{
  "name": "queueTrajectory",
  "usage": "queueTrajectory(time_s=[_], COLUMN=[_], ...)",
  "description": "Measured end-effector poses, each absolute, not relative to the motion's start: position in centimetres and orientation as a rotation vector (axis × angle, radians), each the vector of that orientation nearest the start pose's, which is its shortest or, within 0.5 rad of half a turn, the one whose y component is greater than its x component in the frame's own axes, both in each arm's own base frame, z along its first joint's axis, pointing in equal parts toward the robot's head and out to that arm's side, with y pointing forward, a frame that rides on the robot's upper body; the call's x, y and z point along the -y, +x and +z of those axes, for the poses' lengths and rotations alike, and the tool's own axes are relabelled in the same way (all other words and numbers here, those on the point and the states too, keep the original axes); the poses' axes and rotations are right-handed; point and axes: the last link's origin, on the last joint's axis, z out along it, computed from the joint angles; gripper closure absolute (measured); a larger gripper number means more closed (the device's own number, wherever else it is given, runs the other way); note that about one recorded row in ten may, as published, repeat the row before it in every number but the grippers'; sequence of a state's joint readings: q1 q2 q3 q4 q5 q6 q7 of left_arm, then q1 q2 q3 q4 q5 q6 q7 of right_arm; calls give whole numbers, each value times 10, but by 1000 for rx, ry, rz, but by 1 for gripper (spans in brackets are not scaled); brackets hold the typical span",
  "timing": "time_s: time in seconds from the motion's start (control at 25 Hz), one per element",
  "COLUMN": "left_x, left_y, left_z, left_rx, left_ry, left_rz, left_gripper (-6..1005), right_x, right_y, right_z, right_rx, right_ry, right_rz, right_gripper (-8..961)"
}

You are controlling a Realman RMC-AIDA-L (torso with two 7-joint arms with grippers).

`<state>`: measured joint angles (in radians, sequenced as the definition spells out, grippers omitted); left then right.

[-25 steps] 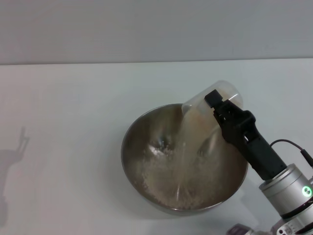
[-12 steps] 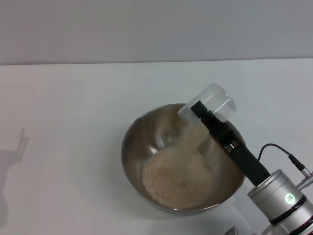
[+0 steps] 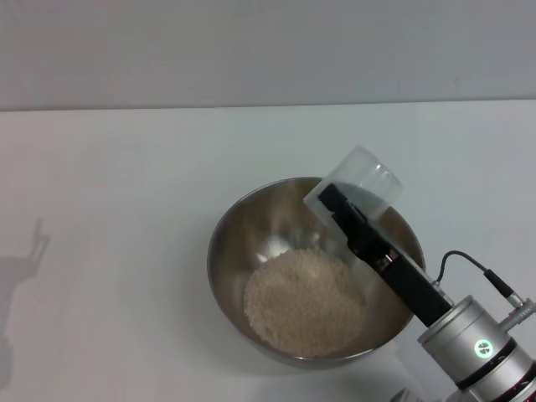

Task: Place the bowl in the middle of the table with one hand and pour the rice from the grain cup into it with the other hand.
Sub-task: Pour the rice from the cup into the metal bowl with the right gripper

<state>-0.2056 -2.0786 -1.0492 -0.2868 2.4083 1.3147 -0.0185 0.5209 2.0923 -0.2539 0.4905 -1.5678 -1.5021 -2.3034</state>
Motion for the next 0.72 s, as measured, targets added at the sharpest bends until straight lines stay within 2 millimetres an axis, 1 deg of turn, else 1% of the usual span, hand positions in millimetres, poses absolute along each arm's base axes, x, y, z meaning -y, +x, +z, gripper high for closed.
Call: queueTrajectory(time_s=[0.04,0.6,0.72], left_x=[-271,-272,-272], left_y=[-355,-354,-354], left_z=[12,12,12], left_rx=[466,463,462], left_ry=[-1388,-1388,-1388], left_rz=[-665,-668,-668], left_gripper=[157,157,157], right_x=[-259,-260,-259], right_y=[225,223,220], right_z=[-103,-105,-103], right_rx=[1542,1579,1515], right_ry=[-1089,-1057,-1100], right_rz=[-491,-510,-450], right_gripper=[934,930,929])
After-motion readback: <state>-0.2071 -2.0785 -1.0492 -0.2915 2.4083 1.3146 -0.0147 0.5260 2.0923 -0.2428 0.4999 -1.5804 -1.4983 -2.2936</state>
